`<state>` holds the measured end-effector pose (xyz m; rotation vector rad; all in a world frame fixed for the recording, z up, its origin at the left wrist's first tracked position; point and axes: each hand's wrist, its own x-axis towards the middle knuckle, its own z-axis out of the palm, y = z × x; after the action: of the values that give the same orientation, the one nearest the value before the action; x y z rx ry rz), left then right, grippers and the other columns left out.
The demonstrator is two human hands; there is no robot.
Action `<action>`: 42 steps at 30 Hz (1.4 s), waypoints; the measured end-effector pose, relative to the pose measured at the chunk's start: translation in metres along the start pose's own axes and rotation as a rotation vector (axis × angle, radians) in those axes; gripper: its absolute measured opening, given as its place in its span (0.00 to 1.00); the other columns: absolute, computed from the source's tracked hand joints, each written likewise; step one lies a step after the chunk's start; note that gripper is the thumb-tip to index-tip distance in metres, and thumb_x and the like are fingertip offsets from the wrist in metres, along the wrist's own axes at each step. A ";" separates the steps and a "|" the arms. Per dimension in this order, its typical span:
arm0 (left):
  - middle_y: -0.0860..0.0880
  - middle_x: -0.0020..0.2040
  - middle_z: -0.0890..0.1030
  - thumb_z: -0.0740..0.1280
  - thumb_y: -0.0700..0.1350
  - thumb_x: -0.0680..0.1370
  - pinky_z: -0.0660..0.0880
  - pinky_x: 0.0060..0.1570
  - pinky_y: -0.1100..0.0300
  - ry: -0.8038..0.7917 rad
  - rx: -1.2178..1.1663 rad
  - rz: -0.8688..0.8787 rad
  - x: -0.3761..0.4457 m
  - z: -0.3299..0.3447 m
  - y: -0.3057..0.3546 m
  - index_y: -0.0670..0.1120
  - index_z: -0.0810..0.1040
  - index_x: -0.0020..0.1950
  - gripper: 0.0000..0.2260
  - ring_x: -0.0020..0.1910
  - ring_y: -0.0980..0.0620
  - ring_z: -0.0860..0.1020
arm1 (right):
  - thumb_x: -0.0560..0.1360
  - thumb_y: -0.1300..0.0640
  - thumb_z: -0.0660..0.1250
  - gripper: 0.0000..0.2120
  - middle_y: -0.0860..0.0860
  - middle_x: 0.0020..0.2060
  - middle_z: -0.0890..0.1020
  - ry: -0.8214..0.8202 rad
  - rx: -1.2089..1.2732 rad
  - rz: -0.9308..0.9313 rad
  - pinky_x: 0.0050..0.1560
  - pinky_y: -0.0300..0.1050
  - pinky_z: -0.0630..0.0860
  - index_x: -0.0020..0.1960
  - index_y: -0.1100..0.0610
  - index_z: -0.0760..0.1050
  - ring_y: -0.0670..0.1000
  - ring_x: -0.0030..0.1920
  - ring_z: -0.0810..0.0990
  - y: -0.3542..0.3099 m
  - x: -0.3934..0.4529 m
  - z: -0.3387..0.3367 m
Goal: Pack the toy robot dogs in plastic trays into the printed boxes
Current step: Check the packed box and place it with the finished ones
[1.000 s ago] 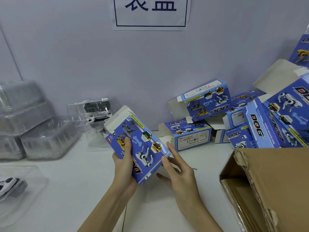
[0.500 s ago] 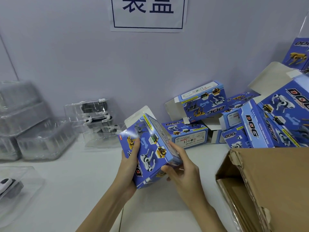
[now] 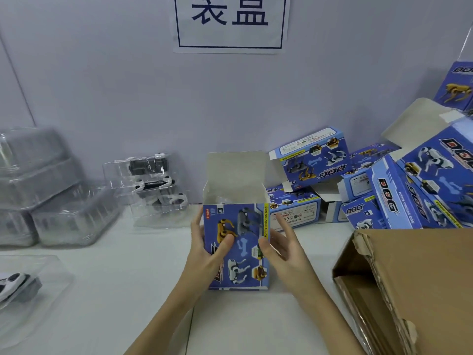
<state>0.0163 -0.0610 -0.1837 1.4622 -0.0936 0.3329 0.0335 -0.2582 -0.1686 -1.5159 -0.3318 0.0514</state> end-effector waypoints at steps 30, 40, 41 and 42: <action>0.57 0.73 0.74 0.67 0.57 0.79 0.77 0.65 0.43 -0.068 0.137 0.378 -0.004 -0.010 0.056 0.66 0.67 0.75 0.24 0.70 0.47 0.77 | 0.72 0.41 0.77 0.35 0.38 0.74 0.72 0.063 -0.075 -0.342 0.74 0.48 0.70 0.75 0.33 0.64 0.41 0.76 0.69 -0.031 -0.005 -0.004; 0.59 0.75 0.67 0.70 0.62 0.77 0.82 0.53 0.62 -0.022 0.302 0.393 -0.003 -0.008 0.052 0.55 0.84 0.58 0.16 0.79 0.50 0.64 | 0.78 0.33 0.65 0.17 0.37 0.79 0.64 0.137 -0.280 -0.471 0.75 0.62 0.69 0.59 0.41 0.79 0.43 0.80 0.62 -0.035 -0.005 0.007; 0.61 0.74 0.67 0.70 0.61 0.78 0.80 0.54 0.65 -0.015 0.320 0.406 -0.003 -0.007 0.053 0.54 0.84 0.55 0.13 0.80 0.52 0.63 | 0.79 0.34 0.64 0.15 0.37 0.79 0.64 0.154 -0.295 -0.483 0.74 0.62 0.69 0.55 0.43 0.79 0.43 0.80 0.62 -0.035 -0.002 0.008; 0.63 0.74 0.68 0.70 0.59 0.80 0.79 0.54 0.66 -0.014 0.330 0.411 -0.003 -0.005 0.054 0.54 0.84 0.52 0.10 0.81 0.54 0.62 | 0.81 0.37 0.63 0.13 0.36 0.79 0.64 0.161 -0.310 -0.490 0.74 0.61 0.69 0.51 0.44 0.78 0.42 0.80 0.62 -0.035 0.001 0.009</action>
<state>-0.0020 -0.0526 -0.1328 1.7696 -0.3675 0.6983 0.0259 -0.2512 -0.1343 -1.6912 -0.5926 -0.5271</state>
